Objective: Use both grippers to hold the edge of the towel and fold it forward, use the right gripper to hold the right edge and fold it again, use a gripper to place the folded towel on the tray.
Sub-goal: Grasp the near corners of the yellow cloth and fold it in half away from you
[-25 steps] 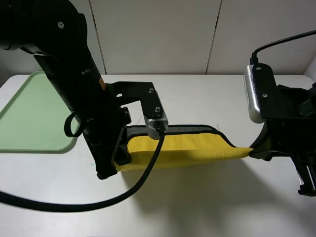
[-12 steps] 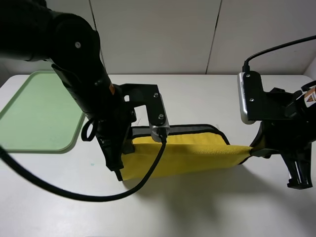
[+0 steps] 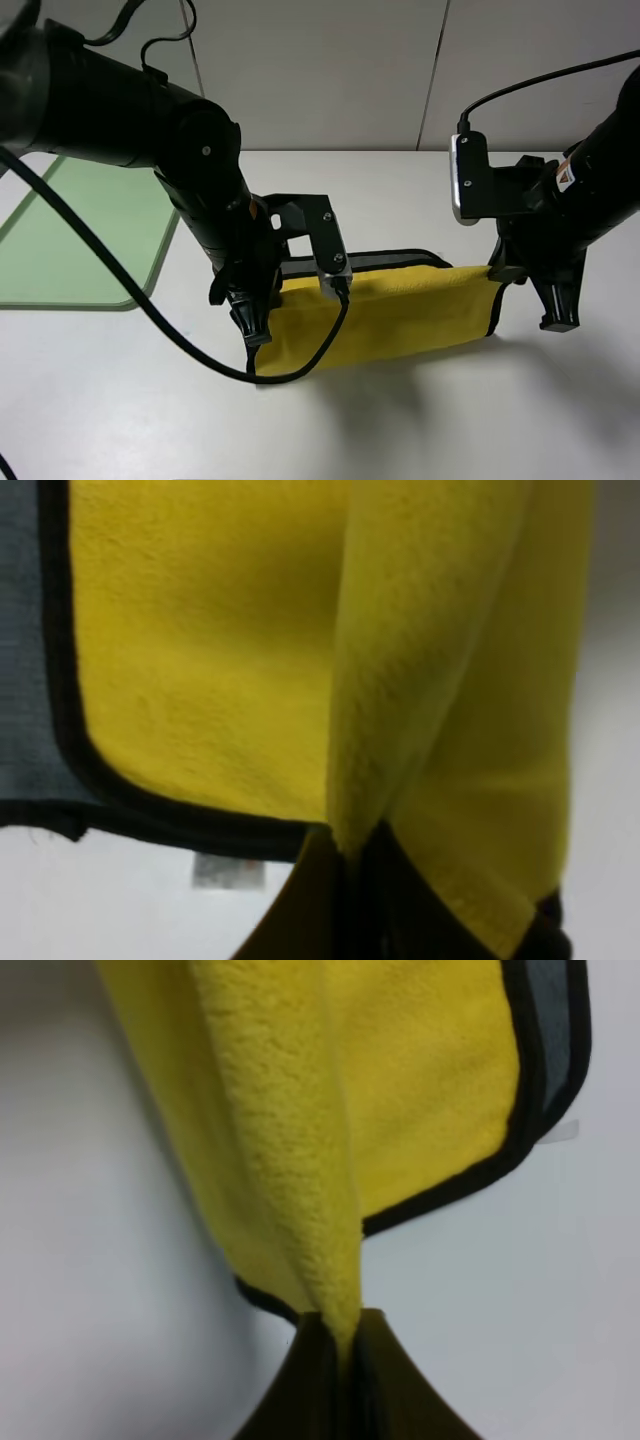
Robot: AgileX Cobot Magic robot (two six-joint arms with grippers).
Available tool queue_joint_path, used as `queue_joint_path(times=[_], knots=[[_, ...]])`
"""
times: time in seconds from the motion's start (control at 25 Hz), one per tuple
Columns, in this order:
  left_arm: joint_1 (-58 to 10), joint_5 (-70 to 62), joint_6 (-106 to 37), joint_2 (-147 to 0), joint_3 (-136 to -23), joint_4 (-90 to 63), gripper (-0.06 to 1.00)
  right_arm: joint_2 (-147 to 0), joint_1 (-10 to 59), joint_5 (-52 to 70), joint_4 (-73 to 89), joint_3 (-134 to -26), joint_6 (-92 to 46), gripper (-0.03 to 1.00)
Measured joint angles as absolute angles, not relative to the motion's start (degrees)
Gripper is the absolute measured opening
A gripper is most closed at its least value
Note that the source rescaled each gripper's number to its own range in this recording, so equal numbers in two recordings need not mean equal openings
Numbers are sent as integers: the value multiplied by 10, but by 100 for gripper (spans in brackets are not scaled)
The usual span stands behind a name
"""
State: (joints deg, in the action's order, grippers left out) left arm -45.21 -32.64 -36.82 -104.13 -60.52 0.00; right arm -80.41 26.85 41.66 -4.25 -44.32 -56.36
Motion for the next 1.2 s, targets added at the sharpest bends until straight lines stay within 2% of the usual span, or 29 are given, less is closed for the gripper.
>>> queue_joint_path(times=[0.52,0.76,1.2], knots=[[-373,-237,-352,-1078,-605,5,0,-878,268,325,-100,-462,-527,0],[-367,-183,-352,-1089,-605,7,0,-898,268,314,-119,-462,-519,0],[-367,-158,-352,-1103,-605,9,0,-910,268,308,-125,-462,-518,0]])
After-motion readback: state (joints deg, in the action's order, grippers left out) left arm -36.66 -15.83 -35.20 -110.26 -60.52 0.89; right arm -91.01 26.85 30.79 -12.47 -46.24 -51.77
